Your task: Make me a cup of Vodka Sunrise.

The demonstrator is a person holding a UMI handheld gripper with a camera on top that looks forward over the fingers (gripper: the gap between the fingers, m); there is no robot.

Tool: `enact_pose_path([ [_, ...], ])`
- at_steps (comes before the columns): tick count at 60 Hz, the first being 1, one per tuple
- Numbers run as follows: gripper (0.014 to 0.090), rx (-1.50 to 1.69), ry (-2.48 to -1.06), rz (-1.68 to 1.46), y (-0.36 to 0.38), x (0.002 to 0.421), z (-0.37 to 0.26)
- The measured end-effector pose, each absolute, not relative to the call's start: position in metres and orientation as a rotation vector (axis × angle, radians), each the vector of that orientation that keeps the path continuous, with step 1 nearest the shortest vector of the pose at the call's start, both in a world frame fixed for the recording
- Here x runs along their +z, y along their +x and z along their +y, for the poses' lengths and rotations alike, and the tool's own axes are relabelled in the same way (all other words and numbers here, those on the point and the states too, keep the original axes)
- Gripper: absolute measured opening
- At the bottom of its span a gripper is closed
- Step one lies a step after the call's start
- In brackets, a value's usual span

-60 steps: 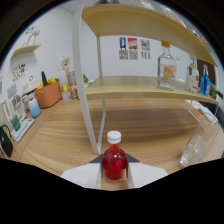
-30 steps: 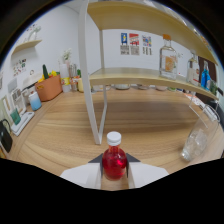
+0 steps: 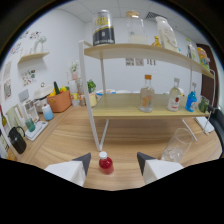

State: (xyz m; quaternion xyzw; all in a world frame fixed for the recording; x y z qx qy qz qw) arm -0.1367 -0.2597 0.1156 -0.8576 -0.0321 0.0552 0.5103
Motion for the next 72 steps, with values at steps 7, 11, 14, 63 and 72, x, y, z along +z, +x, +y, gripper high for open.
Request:
enact_pose_path([
  [7,0.0866,0.101,-2.015,-0.078,-0.101,0.148,-0.281],
  [11,0.0865,0.072,-2.005,-0.060,-0.074,0.157,-0.294],
  [14,0.0864,0.054,-2.007,-0.037,-0.052,0.159,-0.303],
  [63,0.0858,-0.020,-1.678,0.124,0.201,0.388,-0.165],
  [72,0.0852,-0.020,-1.694,0.091,0.207,0.380,-0.124],
])
